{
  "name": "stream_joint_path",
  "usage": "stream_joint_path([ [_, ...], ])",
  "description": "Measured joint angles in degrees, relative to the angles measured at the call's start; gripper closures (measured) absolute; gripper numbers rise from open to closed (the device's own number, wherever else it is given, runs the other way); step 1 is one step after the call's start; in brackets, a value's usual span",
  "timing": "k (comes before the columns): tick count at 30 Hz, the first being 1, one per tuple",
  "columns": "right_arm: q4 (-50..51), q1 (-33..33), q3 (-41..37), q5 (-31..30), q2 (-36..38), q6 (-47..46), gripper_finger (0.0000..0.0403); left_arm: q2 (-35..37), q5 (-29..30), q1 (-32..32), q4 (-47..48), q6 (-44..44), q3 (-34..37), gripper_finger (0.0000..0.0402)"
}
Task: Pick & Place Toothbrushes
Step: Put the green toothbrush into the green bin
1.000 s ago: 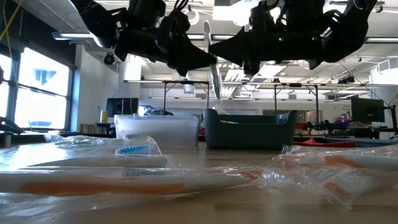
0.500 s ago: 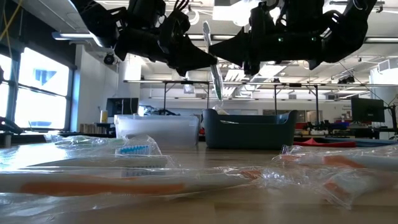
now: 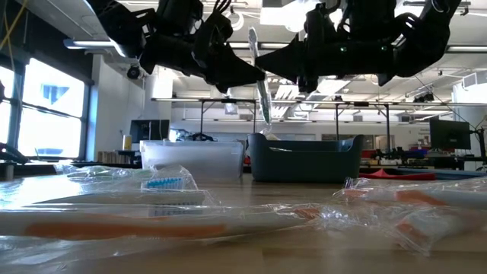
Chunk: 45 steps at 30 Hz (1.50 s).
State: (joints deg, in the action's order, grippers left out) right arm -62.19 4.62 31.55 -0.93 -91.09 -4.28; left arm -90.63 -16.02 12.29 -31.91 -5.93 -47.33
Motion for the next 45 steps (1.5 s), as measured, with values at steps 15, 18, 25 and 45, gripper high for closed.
stream_joint_path([
  [15, -0.18, -0.02, 0.00, 0.29, 0.00, 0.02, 0.0394, 0.00, 0.30, 0.07, -0.95, 0.81, -0.02, 0.0232],
  [18, -0.16, -0.02, 0.00, 0.22, 0.00, 0.81, 0.0394, 0.00, 0.30, 0.07, -0.95, 0.81, -0.02, 0.0231],
  [25, -0.07, -0.02, 0.00, -0.30, 0.00, 0.98, 0.0395, 0.00, 0.28, 0.07, 0.10, 1.50, -0.02, 0.0231],
  [45, 1.12, -0.02, 0.00, -5.00, 0.31, 3.09, 0.0402, 0.00, -1.27, 1.56, 1.36, -0.26, 0.02, 0.0231],
])
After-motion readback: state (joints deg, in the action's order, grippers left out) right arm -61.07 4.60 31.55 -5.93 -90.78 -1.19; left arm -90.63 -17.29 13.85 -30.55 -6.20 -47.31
